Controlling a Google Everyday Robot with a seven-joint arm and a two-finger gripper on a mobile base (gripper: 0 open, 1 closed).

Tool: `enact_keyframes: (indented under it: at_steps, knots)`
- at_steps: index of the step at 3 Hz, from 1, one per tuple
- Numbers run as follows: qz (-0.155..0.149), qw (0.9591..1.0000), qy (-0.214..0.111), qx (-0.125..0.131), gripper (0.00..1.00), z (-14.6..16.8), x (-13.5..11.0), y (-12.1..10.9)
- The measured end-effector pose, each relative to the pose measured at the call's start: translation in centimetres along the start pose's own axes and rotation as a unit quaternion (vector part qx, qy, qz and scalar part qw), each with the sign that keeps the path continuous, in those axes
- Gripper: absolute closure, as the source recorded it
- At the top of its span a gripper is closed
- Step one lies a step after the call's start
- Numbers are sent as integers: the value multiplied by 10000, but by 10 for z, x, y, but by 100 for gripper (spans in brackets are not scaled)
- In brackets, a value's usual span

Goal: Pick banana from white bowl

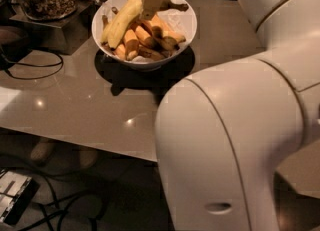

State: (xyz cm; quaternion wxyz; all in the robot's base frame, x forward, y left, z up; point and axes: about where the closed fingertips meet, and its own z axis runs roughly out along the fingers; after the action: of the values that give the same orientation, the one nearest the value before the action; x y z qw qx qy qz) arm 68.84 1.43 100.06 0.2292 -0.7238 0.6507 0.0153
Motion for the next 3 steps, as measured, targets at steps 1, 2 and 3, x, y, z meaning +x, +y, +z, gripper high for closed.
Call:
enact_keyframes:
  at_steps: [1,2,3]
  knots:
    - [-334,9992,-208,-37,100,-10,-15,16]
    - [-342,9992,-224,-32,100,-9,-16,17]
    - [-319,9990,-265,-171,100,-4,-22,25]
